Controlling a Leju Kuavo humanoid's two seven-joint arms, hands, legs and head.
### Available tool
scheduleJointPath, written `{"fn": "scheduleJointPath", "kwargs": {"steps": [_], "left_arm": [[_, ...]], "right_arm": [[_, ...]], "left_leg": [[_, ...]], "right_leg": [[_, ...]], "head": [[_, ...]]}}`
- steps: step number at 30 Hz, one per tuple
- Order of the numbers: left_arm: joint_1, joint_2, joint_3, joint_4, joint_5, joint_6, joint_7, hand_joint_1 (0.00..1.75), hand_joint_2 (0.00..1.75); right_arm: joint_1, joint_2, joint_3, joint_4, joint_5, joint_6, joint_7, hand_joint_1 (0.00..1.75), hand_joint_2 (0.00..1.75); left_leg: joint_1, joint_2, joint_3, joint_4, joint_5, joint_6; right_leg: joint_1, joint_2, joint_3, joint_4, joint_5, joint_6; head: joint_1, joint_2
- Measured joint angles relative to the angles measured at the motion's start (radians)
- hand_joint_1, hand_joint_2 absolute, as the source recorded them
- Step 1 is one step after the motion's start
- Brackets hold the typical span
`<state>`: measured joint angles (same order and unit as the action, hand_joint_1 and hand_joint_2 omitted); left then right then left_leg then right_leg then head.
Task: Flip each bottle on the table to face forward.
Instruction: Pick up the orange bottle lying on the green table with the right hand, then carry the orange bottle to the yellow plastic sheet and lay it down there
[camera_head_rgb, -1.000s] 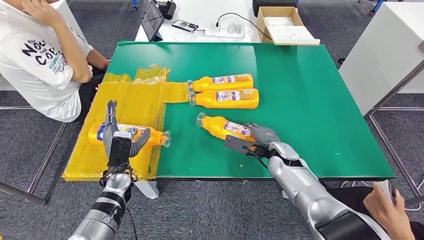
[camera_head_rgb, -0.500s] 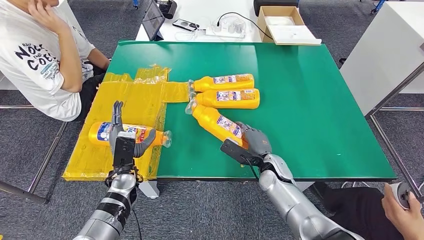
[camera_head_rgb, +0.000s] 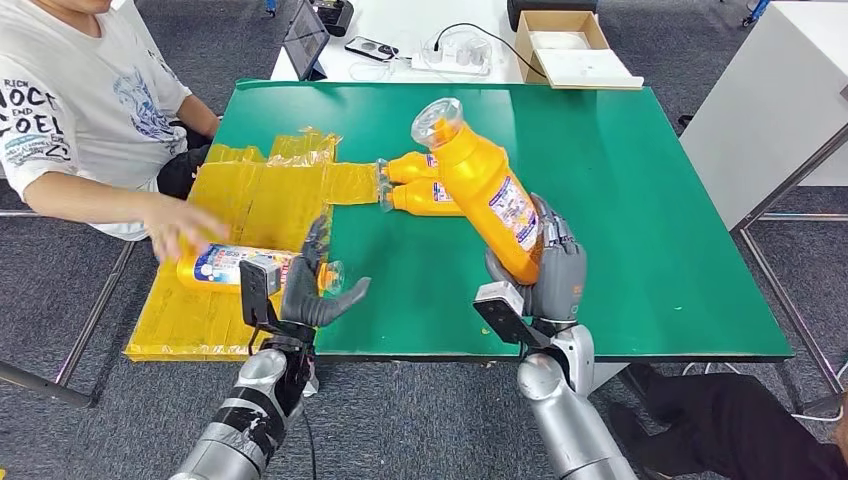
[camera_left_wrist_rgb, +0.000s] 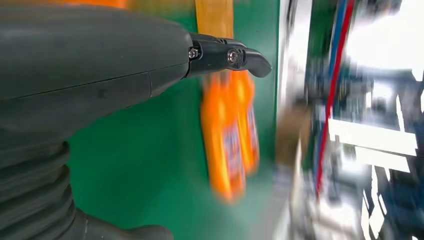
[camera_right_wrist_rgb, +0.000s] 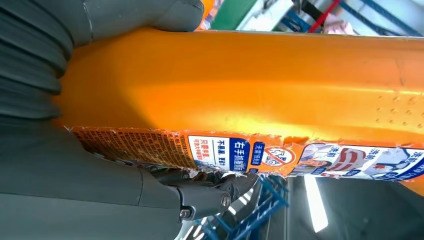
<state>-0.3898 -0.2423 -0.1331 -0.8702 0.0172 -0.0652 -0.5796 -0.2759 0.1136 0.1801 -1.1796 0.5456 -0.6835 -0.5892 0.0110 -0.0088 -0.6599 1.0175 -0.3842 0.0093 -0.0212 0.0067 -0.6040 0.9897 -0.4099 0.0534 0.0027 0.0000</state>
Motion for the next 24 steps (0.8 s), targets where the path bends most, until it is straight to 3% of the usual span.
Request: {"fn": "scheduleJointPath", "kwargs": {"steps": [5,10,16,24], "left_arm": [[0.003,-0.011,-0.011,-0.017,0.119,-0.211,0.052,0.0,1.75],[0.008,-0.012,-0.043,-0.046,0.194,-0.324,0.07,0.0,1.75],[0.012,-0.014,-0.075,-0.072,0.253,-0.396,0.073,0.0,1.75],[0.012,-0.016,-0.109,-0.083,0.263,-0.404,0.074,0.0,1.75]], "right_arm": [[0.024,0.01,-0.013,-0.001,-0.016,0.043,-0.078,1.75,1.75],[0.03,0.029,0.01,0.03,-0.016,0.072,-0.106,1.75,1.75],[0.029,0.049,0.068,0.079,-0.042,0.108,-0.107,1.75,1.75],[0.012,0.092,0.168,0.202,-0.01,0.174,-0.109,1.75,1.75]], "left_leg": [[0.0,0.0,0.0,0.0,0.0,0.0],[0.0,0.0,0.0,0.0,0.0,0.0],[0.0,0.0,0.0,0.0,0.0,0.0],[0.0,0.0,0.0,0.0,0.0,0.0]], "right_leg": [[0.0,0.0,0.0,0.0,0.0,0.0],[0.001,0.0,0.0,0.0,0.0,0.0],[0.0,0.0,0.0,0.0,0.0,0.0],[0.001,0.0,0.0,0.0,0.0,0.0]], "head": [[0.0,0.0],[0.0,0.0],[0.0,0.0],[0.0,0.0]]}}
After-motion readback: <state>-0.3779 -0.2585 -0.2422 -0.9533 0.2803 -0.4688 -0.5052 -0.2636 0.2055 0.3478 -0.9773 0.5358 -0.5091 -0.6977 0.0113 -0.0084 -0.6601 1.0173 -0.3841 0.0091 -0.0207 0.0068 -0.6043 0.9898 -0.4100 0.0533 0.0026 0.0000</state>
